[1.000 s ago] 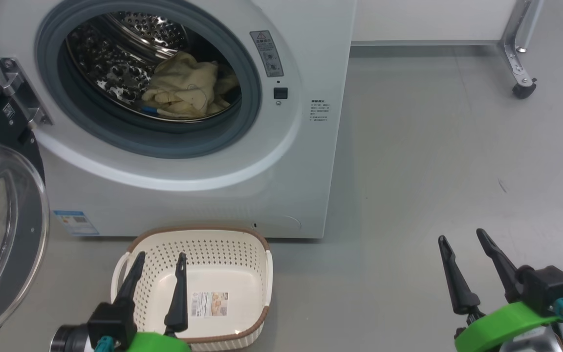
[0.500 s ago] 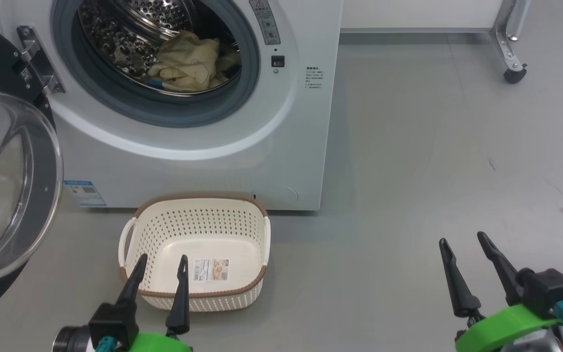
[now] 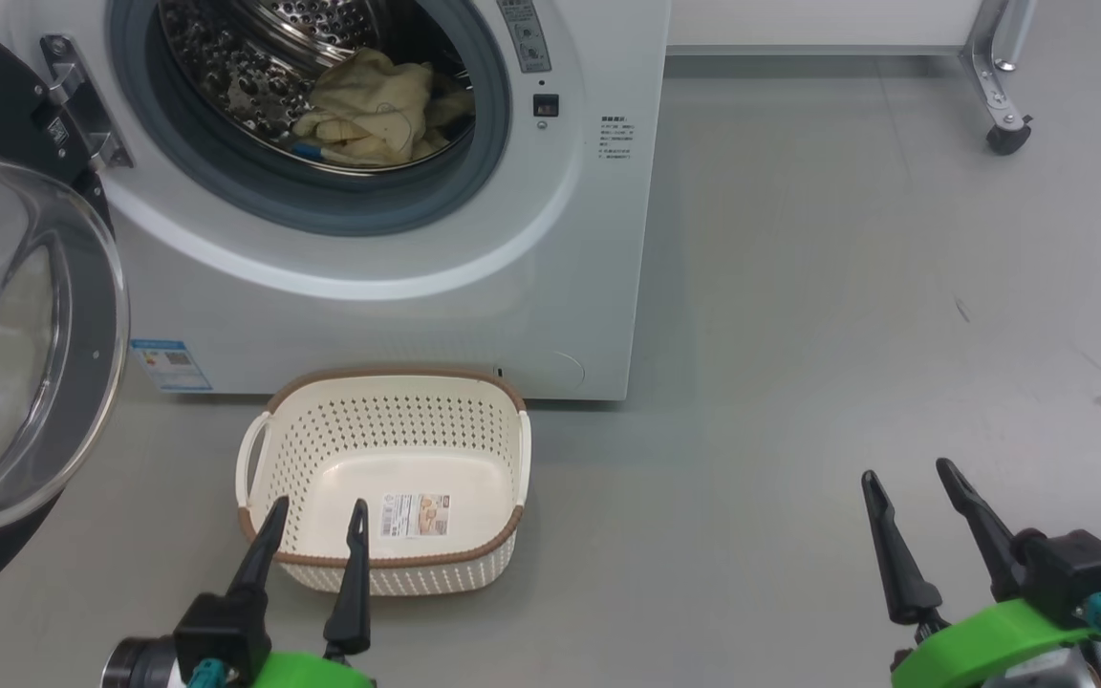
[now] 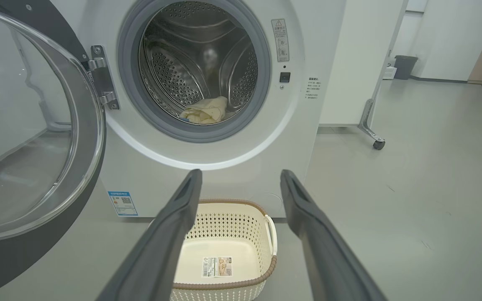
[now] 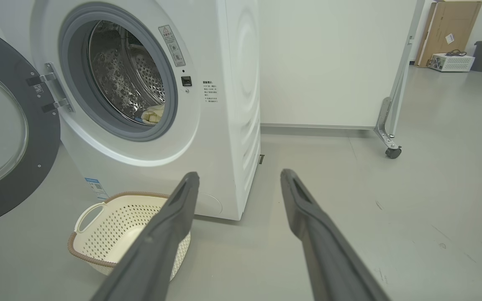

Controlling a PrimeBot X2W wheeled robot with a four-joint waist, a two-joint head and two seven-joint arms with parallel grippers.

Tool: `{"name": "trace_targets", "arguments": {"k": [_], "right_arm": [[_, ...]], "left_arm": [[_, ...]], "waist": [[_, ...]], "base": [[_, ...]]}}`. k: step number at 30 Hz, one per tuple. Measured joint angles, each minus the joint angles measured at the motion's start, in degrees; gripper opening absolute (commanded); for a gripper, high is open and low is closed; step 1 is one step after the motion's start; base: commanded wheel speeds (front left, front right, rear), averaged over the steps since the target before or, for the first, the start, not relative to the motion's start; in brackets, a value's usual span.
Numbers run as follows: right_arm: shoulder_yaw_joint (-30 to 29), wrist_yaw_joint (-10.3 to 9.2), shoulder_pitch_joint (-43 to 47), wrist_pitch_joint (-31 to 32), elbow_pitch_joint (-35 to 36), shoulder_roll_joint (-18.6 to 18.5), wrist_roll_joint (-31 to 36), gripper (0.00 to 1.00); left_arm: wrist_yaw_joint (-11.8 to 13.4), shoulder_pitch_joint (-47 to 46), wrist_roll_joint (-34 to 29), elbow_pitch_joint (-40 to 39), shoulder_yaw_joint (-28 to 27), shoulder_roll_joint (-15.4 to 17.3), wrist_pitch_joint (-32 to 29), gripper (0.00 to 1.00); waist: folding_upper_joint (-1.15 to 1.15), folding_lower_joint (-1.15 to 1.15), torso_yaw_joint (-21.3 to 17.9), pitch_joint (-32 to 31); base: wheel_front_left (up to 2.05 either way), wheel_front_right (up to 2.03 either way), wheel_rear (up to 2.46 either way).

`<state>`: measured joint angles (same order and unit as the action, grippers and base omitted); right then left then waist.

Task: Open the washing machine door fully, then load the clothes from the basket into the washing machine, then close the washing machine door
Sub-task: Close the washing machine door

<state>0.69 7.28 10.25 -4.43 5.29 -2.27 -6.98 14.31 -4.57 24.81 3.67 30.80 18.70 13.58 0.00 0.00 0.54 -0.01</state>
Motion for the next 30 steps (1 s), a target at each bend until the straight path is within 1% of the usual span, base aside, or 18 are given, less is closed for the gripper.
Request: {"name": "trace_targets", "arguments": {"k": [21, 26, 30], "right_arm": [[-0.1, 0.00, 0.0, 0.0, 0.0, 0.0, 0.0, 1.00], [-0.4, 0.00, 0.0, 0.0, 0.0, 0.0, 0.0, 1.00], [-0.7, 0.00, 0.0, 0.0, 0.0, 0.0, 0.0, 1.00]], "left_arm": [[0.0, 0.0, 0.0, 0.0, 0.5, 0.1, 0.0, 1.00], [0.0, 0.0, 0.0, 0.0, 0.7, 0.1, 0.0, 1.00], [0.0, -0.1, 0.0, 0.0, 0.9, 0.1, 0.0, 1.00]], "waist": [[0.00, 0.00, 0.4, 0.1], [0.00, 0.00, 1.1, 0.1], [0.00, 0.00, 2.4, 0.1]], "base": [[0.00, 0.00, 0.00], [0.00, 0.00, 0.00], [0.00, 0.00, 0.00]]}}
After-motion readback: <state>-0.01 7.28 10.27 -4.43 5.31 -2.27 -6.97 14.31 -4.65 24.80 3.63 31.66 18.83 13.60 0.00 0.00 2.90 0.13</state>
